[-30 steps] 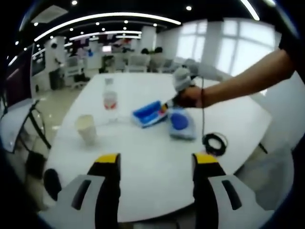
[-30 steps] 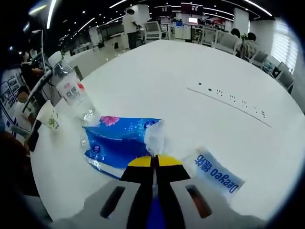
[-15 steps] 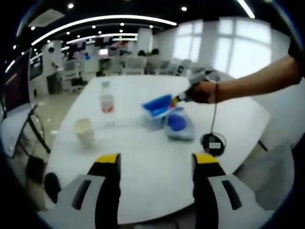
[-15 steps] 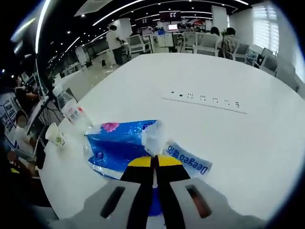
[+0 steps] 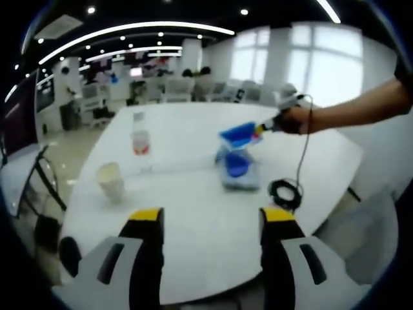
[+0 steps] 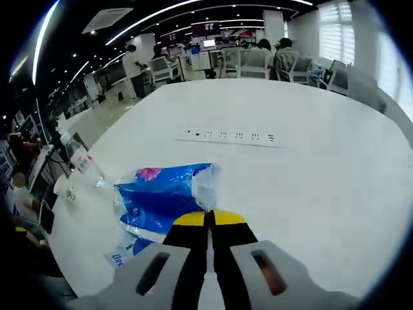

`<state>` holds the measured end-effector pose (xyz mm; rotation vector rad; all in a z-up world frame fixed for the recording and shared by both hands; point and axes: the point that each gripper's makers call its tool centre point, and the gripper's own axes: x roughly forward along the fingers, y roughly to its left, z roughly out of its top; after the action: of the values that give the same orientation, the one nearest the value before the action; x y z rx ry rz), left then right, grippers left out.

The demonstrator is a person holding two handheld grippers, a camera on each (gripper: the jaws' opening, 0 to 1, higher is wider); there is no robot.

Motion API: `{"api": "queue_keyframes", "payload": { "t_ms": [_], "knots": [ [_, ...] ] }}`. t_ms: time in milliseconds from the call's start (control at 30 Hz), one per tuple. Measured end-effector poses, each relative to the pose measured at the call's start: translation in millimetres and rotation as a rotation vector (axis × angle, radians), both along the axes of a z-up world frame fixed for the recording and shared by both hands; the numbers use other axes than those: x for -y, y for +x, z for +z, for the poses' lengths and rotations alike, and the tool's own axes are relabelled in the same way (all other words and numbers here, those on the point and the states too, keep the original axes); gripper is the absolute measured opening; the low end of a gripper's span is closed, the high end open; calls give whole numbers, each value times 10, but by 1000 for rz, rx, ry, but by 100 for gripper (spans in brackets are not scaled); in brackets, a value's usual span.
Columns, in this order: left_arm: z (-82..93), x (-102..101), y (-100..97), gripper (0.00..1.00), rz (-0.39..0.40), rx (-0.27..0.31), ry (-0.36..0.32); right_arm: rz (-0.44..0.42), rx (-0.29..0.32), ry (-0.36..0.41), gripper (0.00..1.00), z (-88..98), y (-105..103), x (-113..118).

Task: Arrange the tabletop items into an orderly group along one side of the table until the central work area is clear of visible clutter.

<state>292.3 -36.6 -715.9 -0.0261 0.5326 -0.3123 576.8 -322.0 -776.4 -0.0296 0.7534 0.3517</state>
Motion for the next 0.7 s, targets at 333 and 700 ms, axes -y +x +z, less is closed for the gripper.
{"api": "queue_keyframes", "payload": {
  "t_ms": [333,700],
  "knots": [
    [-26,50,-25,54,-25,-16,12,-92,-16,5,0,-69,-252,573],
    [-70,89,-38,54,-46,-36,19,-181,-53,1,0,-324,-429,1115]
  ]
}}
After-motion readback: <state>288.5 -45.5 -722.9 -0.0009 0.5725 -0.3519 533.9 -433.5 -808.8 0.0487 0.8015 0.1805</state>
